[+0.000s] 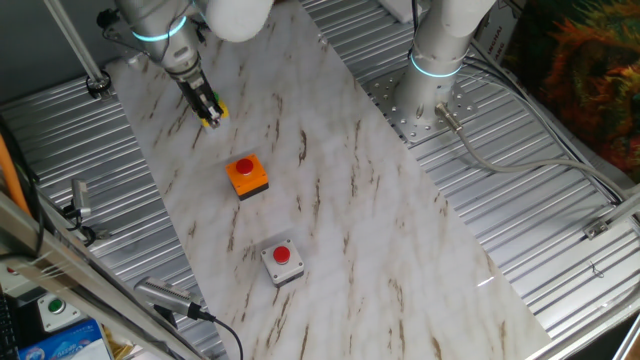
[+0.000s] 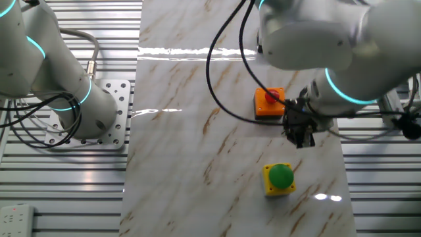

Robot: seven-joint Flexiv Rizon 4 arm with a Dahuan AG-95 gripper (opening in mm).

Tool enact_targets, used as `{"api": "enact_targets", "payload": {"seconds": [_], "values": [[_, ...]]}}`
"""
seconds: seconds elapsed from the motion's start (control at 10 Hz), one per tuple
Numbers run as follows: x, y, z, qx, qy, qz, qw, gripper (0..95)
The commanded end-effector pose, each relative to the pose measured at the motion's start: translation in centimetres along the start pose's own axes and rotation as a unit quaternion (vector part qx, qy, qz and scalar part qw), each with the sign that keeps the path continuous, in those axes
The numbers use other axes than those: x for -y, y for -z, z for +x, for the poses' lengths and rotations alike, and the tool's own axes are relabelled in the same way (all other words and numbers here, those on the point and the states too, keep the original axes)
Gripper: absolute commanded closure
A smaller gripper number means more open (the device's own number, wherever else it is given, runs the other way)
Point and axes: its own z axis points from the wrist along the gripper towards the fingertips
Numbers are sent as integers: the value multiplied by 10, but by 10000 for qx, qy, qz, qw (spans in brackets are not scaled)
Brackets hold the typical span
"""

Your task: Press three buttons from left to right in sequence

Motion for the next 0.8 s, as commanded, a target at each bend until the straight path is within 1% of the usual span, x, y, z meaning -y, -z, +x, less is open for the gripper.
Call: {"api": "enact_targets", "payload": {"seconds": [0.1, 0.2, 0.3, 0.4, 0.5, 0.8], "values": [[-30, 2, -10, -6, -118, 7, 9999, 950], [-42, 2, -14, -5, -173, 3, 9999, 950], [-64, 3, -21, -8, -259, 8, 9997, 950], [-71, 5, -24, -11, -265, 13, 9996, 950], [-74, 7, -25, -14, -282, 11, 9996, 950], [-75, 8, -23, -14, -264, 12, 9996, 950]]}}
